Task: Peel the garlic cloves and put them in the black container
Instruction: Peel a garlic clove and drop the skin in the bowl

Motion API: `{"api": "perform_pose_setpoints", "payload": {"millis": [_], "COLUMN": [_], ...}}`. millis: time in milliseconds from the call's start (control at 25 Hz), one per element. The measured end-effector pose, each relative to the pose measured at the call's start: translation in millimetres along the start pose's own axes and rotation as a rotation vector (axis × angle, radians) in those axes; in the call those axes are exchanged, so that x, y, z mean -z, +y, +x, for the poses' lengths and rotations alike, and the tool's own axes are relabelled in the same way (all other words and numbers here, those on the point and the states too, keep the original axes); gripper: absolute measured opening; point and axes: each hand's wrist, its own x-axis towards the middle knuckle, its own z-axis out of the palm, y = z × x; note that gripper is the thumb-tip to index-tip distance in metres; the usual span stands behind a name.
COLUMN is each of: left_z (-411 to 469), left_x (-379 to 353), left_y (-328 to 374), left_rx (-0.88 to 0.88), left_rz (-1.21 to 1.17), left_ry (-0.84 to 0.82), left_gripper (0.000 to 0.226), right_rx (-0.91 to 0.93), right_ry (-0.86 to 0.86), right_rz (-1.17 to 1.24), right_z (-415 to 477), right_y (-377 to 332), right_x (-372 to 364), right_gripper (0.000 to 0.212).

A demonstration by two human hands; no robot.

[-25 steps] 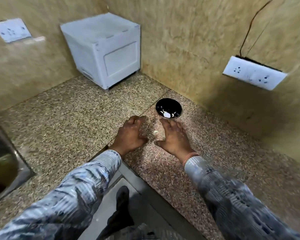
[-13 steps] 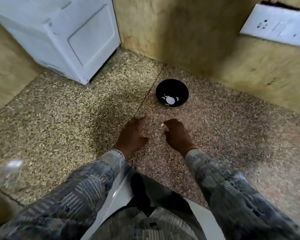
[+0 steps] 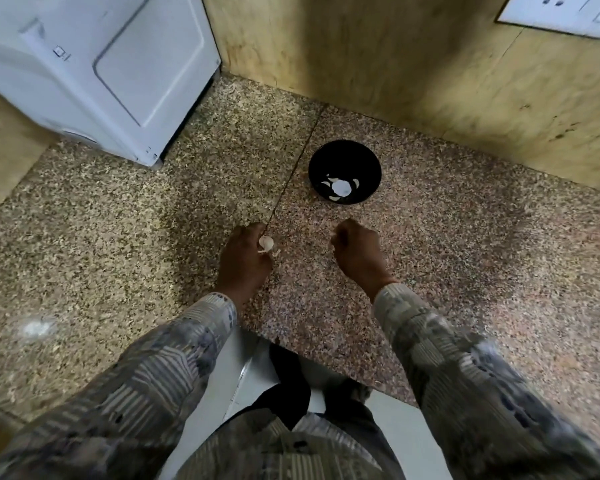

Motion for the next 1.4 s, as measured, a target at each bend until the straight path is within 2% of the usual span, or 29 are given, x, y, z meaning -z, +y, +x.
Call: {"api": "perform_pose_setpoints", "payload": {"millis": [160, 280, 360, 440, 520, 600, 680, 840, 960, 1120, 1240, 1400], "left_z": [12.8, 18.0, 19.9, 20.2, 18.1, 13.8, 5.4, -9.5, -16.9, -26.4, -29.2, -30.5], "left_x": [-5.1, -8.4, -11.3, -11.7, -8.7, -6.8, -6.4, -2.5, -1.1, -7.0, -8.3, -6.6], "left_y": [-4.3, -4.8, -7.2, -5.5, 2.9, 15.0, 24.7, 36.5, 39.1, 39.5, 39.9, 41.1], "left_rx": [0.004, 0.004, -0.056, -0.084, 0.006, 0.191, 0.246, 0.205, 0.191, 0.218, 0.264, 0.265], "left_rz": [0.060, 0.031, 0.054, 0.011, -0.228, -0.612, -0.816, -0.935, -1.048, -1.104, -1.148, -1.130], "left_ry": [-0.038, -0.076, -0.053, -0.047, -0.134, -0.316, -0.426, -0.470, -0.511, -0.464, -0.470, -0.486], "left_gripper": [0.059, 0.044, 0.033, 0.025, 0.025, 0.033, 0.036, 0.023, 0.022, 0.027, 0.022, 0.021], "right_rx": [-0.102, -0.171, -0.208, -0.227, -0.209, -0.185, -0.130, -0.066, -0.168, -0.278, -0.273, -0.120], "right_ry": [0.153, 0.194, 0.163, 0.049, -0.062, -0.114, -0.129, -0.132, -0.090, -0.054, -0.048, -0.020], "right_rz": [0.241, 0.266, 0.265, 0.332, 0.402, 0.471, 0.538, 0.643, 0.787, 0.937, 0.928, 0.648], "right_z": [42.0, 48.6, 24.4, -3.4, -24.7, -36.6, -42.3, -50.3, -58.1, -71.0, -74.6, -78.5], "right_y": [-13.2, -4.6, -9.7, -13.0, -13.9, -15.0, -17.3, -18.6, -15.4, -16.5, -15.5, -12.0], "right_x": [20.5, 27.0, 27.9, 18.7, 7.0, -0.4, -4.2, -4.6, -6.2, -10.6, -7.2, 0.9], "right_gripper": [0.025, 0.026, 0.022, 0.018, 0.022, 0.029, 0.035, 0.029, 0.019, 0.015, 0.013, 0.017]}}
